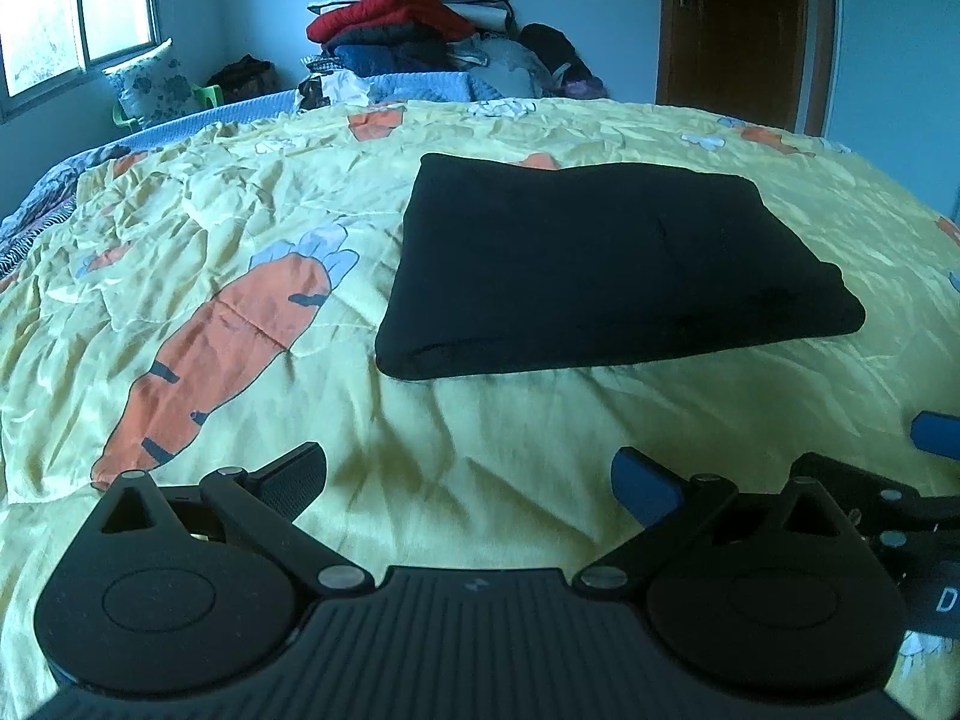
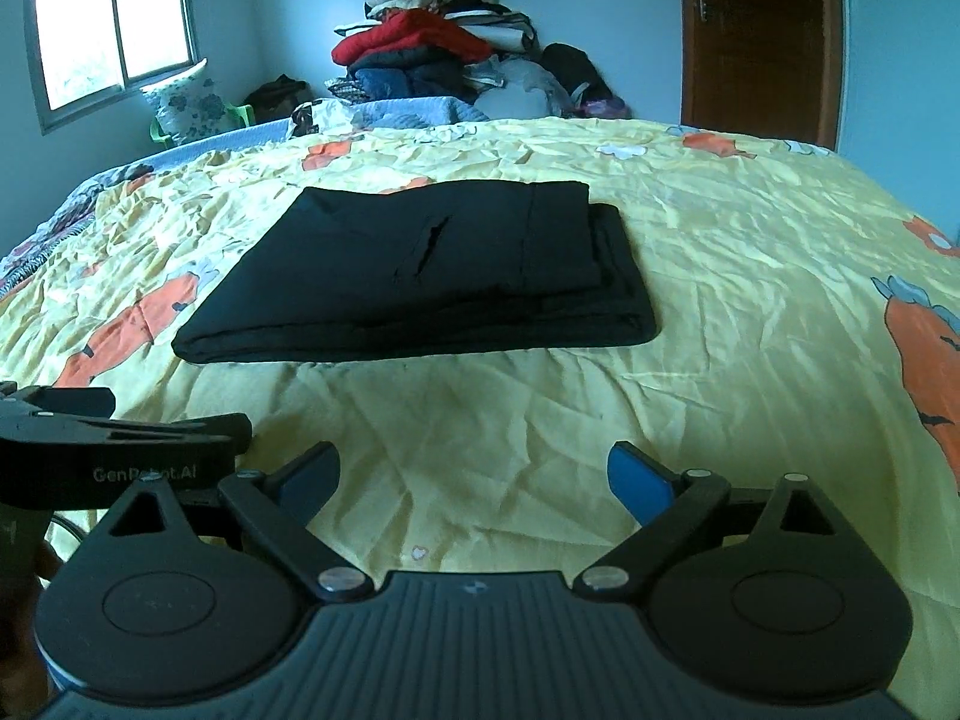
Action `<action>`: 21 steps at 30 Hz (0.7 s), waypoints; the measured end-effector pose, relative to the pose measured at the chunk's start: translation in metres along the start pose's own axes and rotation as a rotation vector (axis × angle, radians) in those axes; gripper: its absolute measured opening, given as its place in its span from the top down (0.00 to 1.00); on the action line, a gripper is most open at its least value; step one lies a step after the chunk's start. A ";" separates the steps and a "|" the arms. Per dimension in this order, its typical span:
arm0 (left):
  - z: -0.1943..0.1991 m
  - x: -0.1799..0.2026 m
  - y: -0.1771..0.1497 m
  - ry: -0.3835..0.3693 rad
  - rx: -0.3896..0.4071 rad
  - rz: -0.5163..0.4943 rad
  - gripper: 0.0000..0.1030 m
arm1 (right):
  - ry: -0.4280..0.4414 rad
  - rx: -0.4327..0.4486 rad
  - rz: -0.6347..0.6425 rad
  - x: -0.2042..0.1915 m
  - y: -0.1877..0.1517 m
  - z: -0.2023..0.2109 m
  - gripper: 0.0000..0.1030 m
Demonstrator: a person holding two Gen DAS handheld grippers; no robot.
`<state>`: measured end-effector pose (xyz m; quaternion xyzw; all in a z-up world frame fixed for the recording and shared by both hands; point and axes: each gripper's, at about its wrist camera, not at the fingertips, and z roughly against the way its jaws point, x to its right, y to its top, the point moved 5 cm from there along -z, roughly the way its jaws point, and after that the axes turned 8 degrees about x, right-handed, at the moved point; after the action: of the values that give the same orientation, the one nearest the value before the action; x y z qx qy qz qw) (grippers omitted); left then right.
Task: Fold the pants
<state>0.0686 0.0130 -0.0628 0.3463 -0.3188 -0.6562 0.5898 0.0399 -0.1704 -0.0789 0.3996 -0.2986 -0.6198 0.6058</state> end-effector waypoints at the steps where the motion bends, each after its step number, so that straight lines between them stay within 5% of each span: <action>1: 0.000 0.000 -0.001 0.000 -0.001 -0.001 0.00 | -0.004 0.000 0.001 0.000 0.000 0.000 0.06; 21: 0.000 0.000 -0.007 -0.001 0.005 -0.011 0.00 | -0.004 -0.016 0.030 -0.001 -0.006 -0.003 0.05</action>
<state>0.0644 0.0135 -0.0683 0.3492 -0.3187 -0.6587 0.5853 0.0397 -0.1687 -0.0856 0.3890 -0.3005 -0.6139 0.6177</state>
